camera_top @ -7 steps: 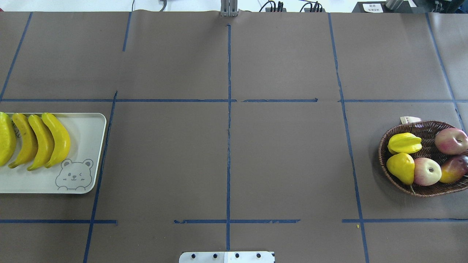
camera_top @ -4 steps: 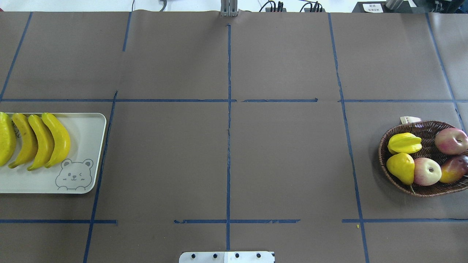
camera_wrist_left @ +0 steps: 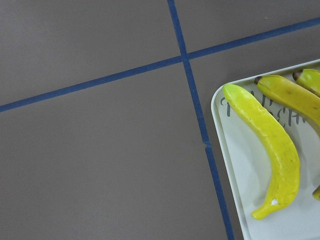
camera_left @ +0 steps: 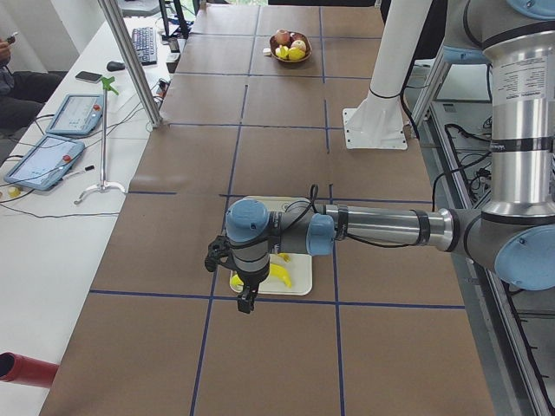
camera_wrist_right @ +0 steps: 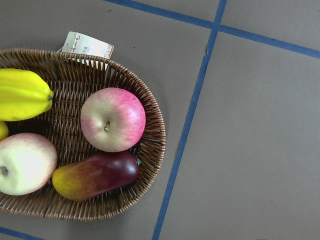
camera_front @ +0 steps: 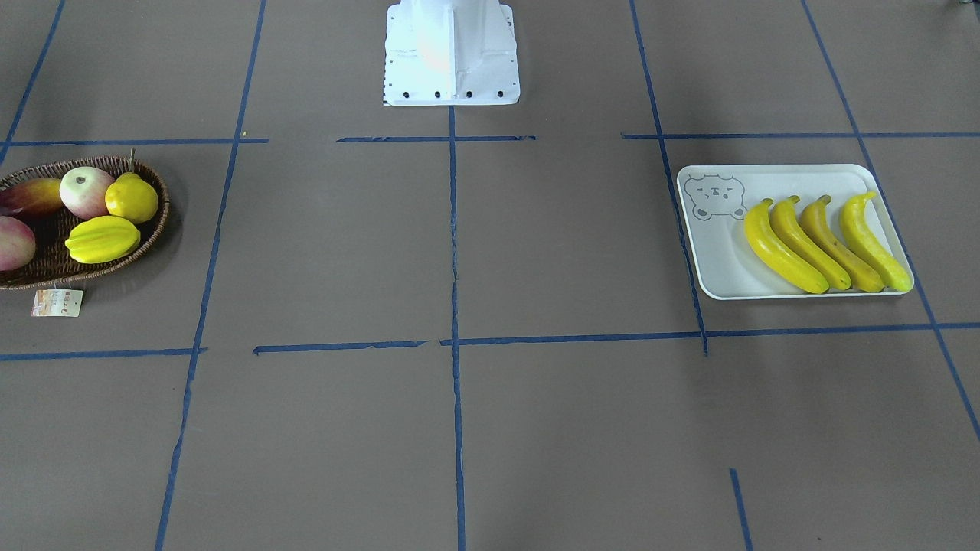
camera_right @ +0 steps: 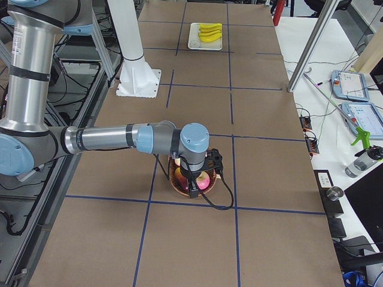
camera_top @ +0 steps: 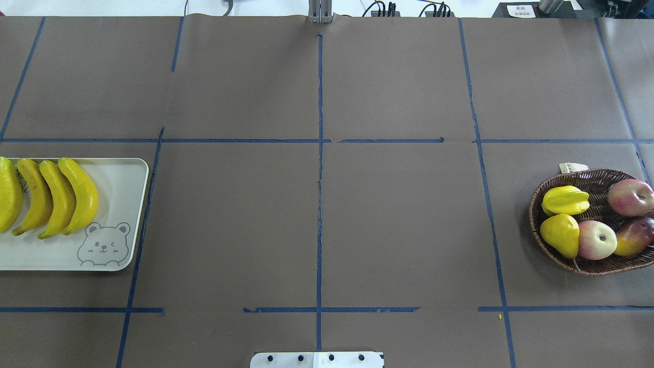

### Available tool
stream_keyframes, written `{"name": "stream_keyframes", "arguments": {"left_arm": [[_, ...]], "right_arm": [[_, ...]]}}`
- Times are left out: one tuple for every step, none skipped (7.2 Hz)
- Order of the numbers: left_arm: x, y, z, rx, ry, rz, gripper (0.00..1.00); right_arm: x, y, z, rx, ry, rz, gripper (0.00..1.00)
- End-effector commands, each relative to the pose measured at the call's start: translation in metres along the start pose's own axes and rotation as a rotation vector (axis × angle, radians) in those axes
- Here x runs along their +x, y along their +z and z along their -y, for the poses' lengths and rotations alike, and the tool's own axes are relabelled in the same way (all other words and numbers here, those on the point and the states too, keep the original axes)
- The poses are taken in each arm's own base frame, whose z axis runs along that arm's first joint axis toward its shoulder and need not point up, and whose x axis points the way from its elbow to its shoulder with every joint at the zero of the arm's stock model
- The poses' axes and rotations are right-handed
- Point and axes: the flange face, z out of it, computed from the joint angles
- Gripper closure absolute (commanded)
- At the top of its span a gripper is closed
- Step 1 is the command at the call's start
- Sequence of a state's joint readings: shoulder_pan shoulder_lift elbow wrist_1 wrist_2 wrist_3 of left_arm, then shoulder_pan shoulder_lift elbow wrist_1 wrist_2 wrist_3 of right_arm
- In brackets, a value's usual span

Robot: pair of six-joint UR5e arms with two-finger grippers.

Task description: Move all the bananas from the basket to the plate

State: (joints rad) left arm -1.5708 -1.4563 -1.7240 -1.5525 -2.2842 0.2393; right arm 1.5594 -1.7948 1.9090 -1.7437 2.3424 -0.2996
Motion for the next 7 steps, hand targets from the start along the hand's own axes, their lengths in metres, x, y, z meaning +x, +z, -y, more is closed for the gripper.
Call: {"name": "stream_keyframes", "arguments": {"left_arm": [[-0.0014, 0.0027, -0.0038, -0.006, -0.005, -0.001, 0.0], [-0.0023, 0.0045, -0.007, -0.009, -0.008, -0.002, 0.0], [-0.0026, 0.0051, -0.0079, -0.01, -0.009, -0.002, 0.0], [-0.0026, 0.0051, -0.0079, -0.01, -0.009, -0.002, 0.0], [-0.0026, 0.0051, -0.0079, -0.01, -0.011, -0.002, 0.0], [-0.0033, 0.0061, -0.0089, -0.013, -0.016, -0.003, 0.0], [-0.0037, 0.0067, -0.0092, -0.014, -0.017, -0.003, 0.0]], "right_arm": [[0.0004, 0.0018, -0.003, -0.001, 0.001, 0.0, 0.01], [0.001, 0.0022, -0.0053, -0.002, 0.001, 0.001, 0.01], [0.0007, 0.0022, -0.0059, -0.002, 0.001, 0.001, 0.01], [0.0005, 0.0021, -0.0065, -0.002, 0.001, 0.001, 0.01], [0.0007, 0.0025, -0.0073, -0.004, 0.002, 0.001, 0.01], [0.0007, 0.0025, -0.0073, -0.004, 0.002, 0.001, 0.01], [0.0003, 0.0028, -0.0069, -0.004, 0.0, 0.001, 0.01]]}}
